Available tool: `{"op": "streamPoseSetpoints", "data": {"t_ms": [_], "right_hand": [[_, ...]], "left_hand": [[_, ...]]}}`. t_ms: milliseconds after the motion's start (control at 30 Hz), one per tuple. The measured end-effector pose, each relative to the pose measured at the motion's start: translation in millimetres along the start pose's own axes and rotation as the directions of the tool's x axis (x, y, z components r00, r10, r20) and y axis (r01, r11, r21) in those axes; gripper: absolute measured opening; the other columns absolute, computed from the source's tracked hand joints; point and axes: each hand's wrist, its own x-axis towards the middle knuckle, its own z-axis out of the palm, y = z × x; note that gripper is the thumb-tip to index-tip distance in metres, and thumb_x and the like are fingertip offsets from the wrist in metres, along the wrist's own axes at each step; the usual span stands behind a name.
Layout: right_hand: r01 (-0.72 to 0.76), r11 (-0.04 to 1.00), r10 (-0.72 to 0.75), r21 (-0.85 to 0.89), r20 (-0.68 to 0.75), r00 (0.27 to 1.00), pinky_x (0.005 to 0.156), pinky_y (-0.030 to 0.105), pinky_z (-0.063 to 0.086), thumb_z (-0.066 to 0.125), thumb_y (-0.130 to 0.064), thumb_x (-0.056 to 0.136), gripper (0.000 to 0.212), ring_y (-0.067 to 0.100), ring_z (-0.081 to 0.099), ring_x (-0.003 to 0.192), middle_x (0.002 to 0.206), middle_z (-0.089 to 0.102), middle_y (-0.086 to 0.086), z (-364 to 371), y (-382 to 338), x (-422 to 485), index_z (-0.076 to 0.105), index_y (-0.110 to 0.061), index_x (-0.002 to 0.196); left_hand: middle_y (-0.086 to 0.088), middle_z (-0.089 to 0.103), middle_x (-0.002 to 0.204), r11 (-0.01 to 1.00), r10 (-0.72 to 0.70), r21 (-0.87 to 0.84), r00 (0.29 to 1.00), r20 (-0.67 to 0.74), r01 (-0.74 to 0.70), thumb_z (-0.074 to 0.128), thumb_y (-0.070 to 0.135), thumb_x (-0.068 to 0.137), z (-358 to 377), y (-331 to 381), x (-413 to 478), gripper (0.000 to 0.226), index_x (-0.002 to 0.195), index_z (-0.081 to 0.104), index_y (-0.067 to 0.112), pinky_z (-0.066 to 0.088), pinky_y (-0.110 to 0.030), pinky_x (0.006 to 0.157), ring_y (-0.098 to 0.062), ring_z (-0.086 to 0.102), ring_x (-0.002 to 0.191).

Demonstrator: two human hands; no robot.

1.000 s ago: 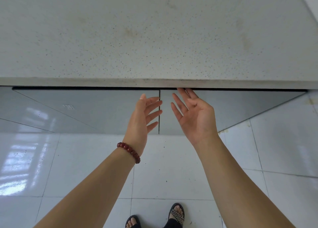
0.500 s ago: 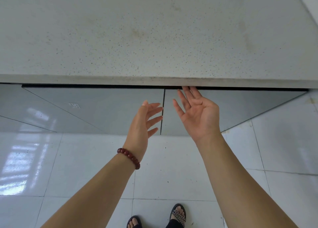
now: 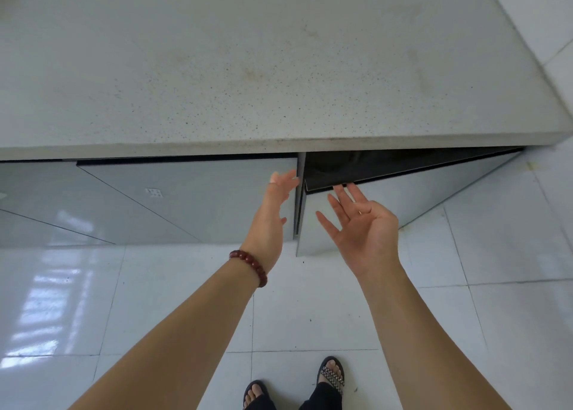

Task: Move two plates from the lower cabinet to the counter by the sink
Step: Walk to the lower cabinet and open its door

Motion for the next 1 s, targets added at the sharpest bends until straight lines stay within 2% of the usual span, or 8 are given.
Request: {"op": "streamPoseSetpoints", "data": {"t_ms": [133, 233, 367, 467, 633, 833, 1000], "right_hand": [[-0.003, 1.0, 0.003, -0.003, -0.077, 0.997, 0.089, 0.048, 0.052, 0.039, -0.006, 0.086, 0.041, 0.025, 0.061, 0.112, 0.119, 0.067, 0.006, -10.2, 1.7, -21.8, 0.058, -0.016, 0.12], [0.007, 0.999, -0.013, -0.049, -0.125, 0.992, 0.092, 0.049, 0.05, 0.039, -0.004, 0.087, 0.043, 0.026, 0.06, 0.112, 0.121, 0.066, 0.007, -11.6, 2.5, -35.0, 0.055, -0.015, 0.125], [0.013, 0.987, -0.04, -0.162, -0.163, 0.986, 0.098, 0.049, 0.045, 0.036, -0.002, 0.092, 0.047, 0.023, 0.055, 0.119, 0.125, 0.062, 0.001, -11.0, 5.3, -51.9, 0.044, -0.016, 0.135], [0.018, 0.971, -0.064, -0.239, -0.187, 0.98, 0.104, 0.049, 0.039, 0.035, -0.013, 0.098, 0.042, 0.022, 0.05, 0.124, 0.125, 0.063, -0.001, -12.8, 10.9, -67.5, 0.041, -0.018, 0.139], [0.029, 0.967, -0.082, -0.252, -0.2, 0.976, 0.108, 0.05, 0.031, 0.033, -0.023, 0.101, 0.039, 0.021, 0.044, 0.13, 0.127, 0.061, -0.001, -15.0, 19.1, -93.2, 0.04, -0.018, 0.139], [0.057, 0.957, -0.13, -0.286, -0.243, 0.961, 0.11, 0.048, 0.03, 0.038, -0.032, 0.099, 0.034, 0.015, 0.043, 0.129, 0.125, 0.064, -0.005, -21.8, 21.2, -123.4, 0.044, -0.023, 0.132], [0.054, 0.958, -0.137, -0.281, -0.287, 0.948, 0.108, 0.045, 0.029, 0.036, -0.034, 0.099, 0.044, 0.015, 0.042, 0.13, 0.121, 0.066, -0.008, -34.8, 15.0, -147.3, 0.038, -0.022, 0.141]], "left_hand": [[0.005, 0.034, 0.151, 0.993, -0.075, 0.1, 0.99, 0.116, 0.064, 0.003, 0.065, 0.081, 11.9, 1.9, -8.7, 0.074, 0.144, 0.027, 0.035, 0.012, -0.05, 0.115, -0.017, 0.02, 0.142], [0.003, 0.034, 0.15, 0.981, -0.116, 0.171, 0.983, 0.145, 0.091, 0.003, 0.072, 0.068, 13.7, -4.3, -15.2, 0.086, 0.144, 0.022, 0.039, 0.009, -0.052, 0.115, -0.022, 0.019, 0.142], [0.003, 0.033, 0.151, 0.978, -0.144, 0.171, 0.976, 0.163, 0.116, 0.002, 0.074, 0.064, 15.2, -8.7, -21.9, 0.091, 0.146, 0.018, 0.037, 0.009, -0.051, 0.114, -0.023, 0.017, 0.143], [0.003, 0.031, 0.152, 0.974, -0.166, 0.184, 0.971, 0.174, 0.133, 0.0, 0.076, 0.063, 17.4, -9.3, -24.8, 0.094, 0.146, 0.019, 0.035, 0.008, -0.05, 0.115, -0.023, 0.015, 0.143], [0.004, 0.032, 0.152, 0.963, -0.216, 0.202, 0.958, 0.19, 0.177, -0.006, 0.072, 0.078, 18.7, -13.8, -29.1, 0.079, 0.145, 0.019, 0.038, 0.004, -0.05, 0.114, -0.023, 0.013, 0.144], [0.004, 0.032, 0.152, 0.943, -0.278, 0.26, 0.923, 0.266, 0.209, -0.001, 0.082, 0.061, 28.0, -26.5, -54.4, 0.093, 0.143, 0.019, 0.043, 0.004, -0.055, 0.111, -0.023, 0.012, 0.144], [0.008, 0.034, 0.15, 0.928, -0.317, 0.297, 0.896, 0.311, 0.225, -0.001, 0.09, 0.057, 40.6, -38.5, -70.3, 0.101, 0.144, 0.015, 0.042, 0.004, -0.056, 0.111, -0.022, 0.011, 0.144]]}}
